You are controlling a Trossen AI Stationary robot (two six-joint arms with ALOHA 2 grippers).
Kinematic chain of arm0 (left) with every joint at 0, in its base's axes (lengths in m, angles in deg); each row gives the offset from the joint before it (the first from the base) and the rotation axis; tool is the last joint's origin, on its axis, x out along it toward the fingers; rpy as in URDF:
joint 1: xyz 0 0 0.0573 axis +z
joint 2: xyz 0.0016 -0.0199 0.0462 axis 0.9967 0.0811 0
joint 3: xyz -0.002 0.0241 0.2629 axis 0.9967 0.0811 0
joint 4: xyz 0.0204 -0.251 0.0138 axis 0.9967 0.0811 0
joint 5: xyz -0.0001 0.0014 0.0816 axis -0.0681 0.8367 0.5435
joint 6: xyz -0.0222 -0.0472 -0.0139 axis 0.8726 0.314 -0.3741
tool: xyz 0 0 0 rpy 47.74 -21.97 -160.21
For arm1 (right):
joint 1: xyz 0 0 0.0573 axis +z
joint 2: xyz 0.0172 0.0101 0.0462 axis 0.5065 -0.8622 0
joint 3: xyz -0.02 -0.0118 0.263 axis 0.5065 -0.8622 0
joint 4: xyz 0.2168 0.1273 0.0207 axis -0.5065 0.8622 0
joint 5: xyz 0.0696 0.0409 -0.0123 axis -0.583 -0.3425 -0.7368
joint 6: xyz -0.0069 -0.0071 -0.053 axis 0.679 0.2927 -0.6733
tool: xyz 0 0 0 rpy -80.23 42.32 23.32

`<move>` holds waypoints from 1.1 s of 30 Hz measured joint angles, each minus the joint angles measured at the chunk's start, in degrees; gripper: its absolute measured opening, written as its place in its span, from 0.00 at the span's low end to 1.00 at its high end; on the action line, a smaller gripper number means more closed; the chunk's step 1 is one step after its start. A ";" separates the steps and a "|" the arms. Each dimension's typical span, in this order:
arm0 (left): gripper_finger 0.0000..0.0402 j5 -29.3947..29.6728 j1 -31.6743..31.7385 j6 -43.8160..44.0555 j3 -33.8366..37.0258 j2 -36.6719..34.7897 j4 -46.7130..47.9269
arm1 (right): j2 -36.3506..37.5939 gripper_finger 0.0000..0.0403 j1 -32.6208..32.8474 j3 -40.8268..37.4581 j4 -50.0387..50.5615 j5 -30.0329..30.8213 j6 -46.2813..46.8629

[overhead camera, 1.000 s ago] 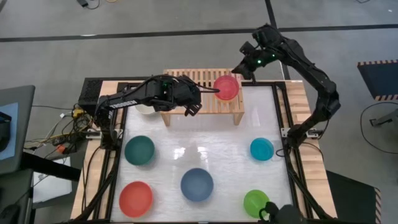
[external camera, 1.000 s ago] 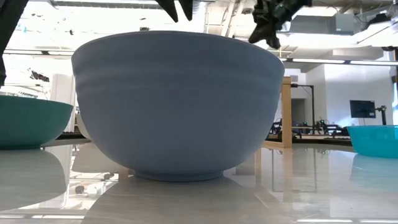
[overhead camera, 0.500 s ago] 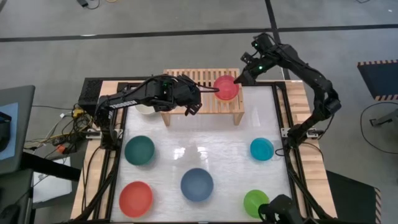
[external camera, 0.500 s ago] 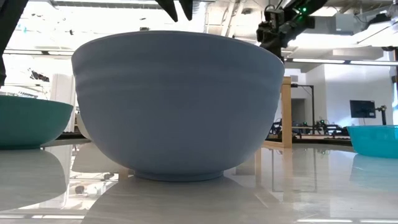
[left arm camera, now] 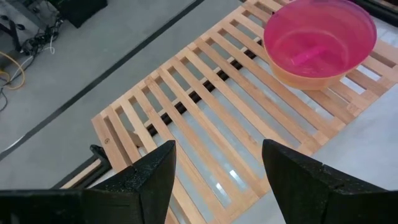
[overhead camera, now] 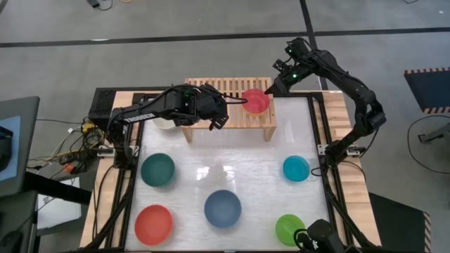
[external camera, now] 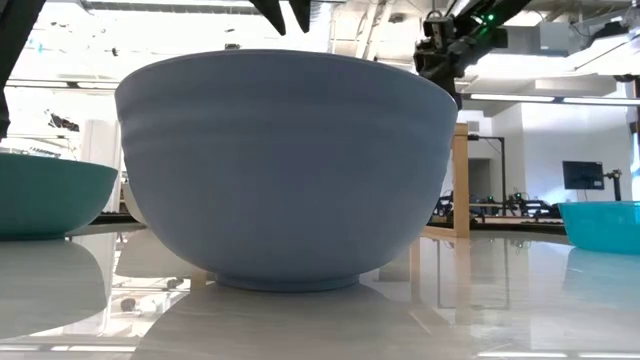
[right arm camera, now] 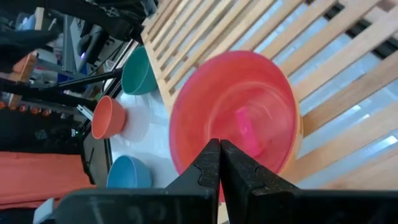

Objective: Place and stack bowls onto a shelf
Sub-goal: Stack the small blue bowl on the small pink bowl on the shelf

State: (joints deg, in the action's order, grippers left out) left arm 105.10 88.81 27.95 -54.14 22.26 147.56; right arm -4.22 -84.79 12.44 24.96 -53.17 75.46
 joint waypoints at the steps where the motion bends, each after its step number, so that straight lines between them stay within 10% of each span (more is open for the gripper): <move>1: 0.56 -0.21 0.00 0.00 0.00 0.00 0.00 | 0.28 0.07 0.21 0.27 0.00 0.05 0.00; 16: 0.55 2.62 -6.19 3.48 1.53 -0.11 -0.14 | 15.93 0.07 14.66 -0.31 -0.55 14.66 4.22; 33: 0.43 -8.58 -9.94 8.85 16.20 0.04 -17.50 | 36.27 0.21 29.23 -27.04 -8.57 21.95 17.94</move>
State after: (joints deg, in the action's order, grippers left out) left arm 96.53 78.87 36.79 -37.94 22.31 130.06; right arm 32.05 -55.56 -14.60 16.39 -31.23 93.40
